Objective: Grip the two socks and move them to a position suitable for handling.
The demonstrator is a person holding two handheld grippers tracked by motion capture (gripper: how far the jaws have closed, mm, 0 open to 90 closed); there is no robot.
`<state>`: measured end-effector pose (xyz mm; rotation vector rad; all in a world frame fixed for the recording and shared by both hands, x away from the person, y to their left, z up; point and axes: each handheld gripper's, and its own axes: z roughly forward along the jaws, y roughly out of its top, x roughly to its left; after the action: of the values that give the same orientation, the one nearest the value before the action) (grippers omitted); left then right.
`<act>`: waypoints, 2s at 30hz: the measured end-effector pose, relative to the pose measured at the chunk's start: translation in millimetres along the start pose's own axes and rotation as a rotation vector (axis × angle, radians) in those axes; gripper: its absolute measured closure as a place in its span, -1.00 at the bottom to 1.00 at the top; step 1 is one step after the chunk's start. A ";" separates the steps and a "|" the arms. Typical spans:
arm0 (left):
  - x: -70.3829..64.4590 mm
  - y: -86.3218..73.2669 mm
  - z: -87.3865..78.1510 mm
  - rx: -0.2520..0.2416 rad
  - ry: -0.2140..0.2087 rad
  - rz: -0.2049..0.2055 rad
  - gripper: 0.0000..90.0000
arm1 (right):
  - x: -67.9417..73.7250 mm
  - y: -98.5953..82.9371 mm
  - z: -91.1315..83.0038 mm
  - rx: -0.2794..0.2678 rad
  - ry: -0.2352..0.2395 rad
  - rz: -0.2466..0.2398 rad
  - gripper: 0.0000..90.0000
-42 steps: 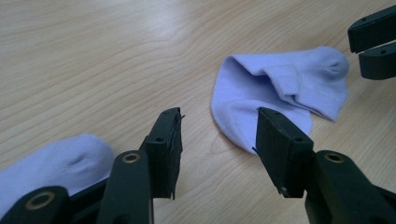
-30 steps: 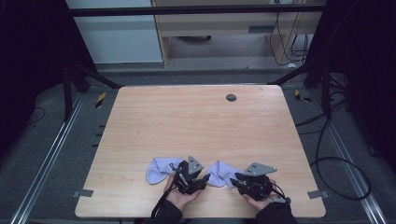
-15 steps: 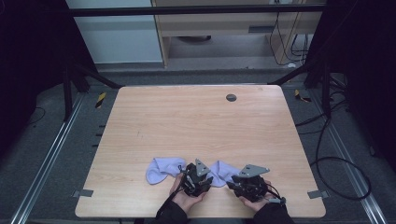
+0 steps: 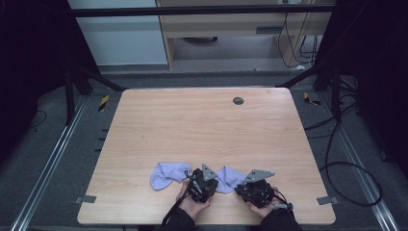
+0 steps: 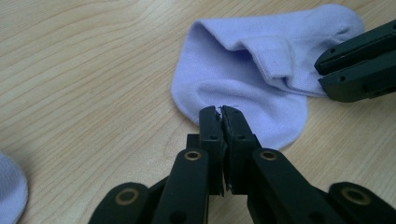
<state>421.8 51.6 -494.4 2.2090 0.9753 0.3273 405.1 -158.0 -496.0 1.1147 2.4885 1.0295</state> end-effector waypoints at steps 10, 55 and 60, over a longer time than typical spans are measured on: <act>-0.1 0.2 -0.6 0.002 -0.023 0.015 0.96 | -4.0 6.2 -17.2 -0.104 0.019 0.039 0.87; 49.2 8.9 -71.7 -0.174 0.077 -0.010 0.24 | -64.3 22.8 -43.8 -0.280 -0.199 0.172 0.36; 81.4 -7.8 -98.3 -0.207 0.125 -0.070 0.11 | -53.5 31.8 -44.3 -0.289 -0.167 0.147 0.32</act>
<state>426.8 162.9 -431.7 1.9817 1.0341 0.5156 439.4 -204.5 -446.1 1.2469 2.0752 1.2339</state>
